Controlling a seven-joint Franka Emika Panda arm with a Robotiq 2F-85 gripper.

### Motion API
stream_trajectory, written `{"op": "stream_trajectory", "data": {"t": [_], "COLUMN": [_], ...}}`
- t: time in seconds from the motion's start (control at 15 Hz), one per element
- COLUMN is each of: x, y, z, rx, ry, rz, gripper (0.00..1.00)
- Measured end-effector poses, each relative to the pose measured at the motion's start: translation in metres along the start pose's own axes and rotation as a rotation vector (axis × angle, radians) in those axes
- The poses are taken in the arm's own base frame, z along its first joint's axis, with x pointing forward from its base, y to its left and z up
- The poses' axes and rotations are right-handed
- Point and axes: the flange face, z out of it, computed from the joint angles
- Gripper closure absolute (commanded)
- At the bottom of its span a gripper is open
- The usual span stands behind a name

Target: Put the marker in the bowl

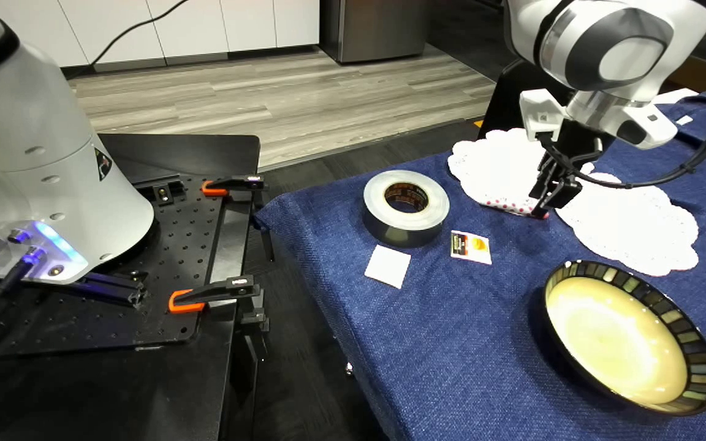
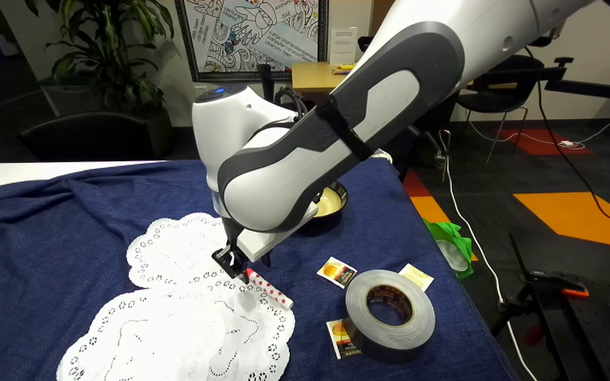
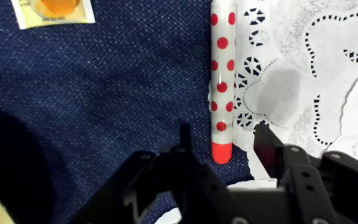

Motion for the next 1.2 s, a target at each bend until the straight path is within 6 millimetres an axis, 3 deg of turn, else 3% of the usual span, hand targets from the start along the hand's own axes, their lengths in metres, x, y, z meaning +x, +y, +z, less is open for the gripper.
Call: {"op": "stream_trajectory", "data": {"t": [0.13, 0.27, 0.6, 0.73, 1.0, 1.2], "x": [0.001, 0.002, 0.005, 0.006, 0.008, 0.012], "y": [0.001, 0.001, 0.000, -0.001, -0.002, 0.000], "z": [0.003, 0.006, 0.013, 0.012, 0.007, -0.014], "rx": [-0.007, -0.015, -0.029, -0.028, -0.025, -0.011], "ry": [-0.011, -0.024, -0.049, -0.048, -0.038, -0.008], "rz": [0.001, 0.002, 0.001, 0.001, 0.001, 0.010], "gripper": [0.42, 0.66, 1.00, 0.95, 0.95, 0.95]}}
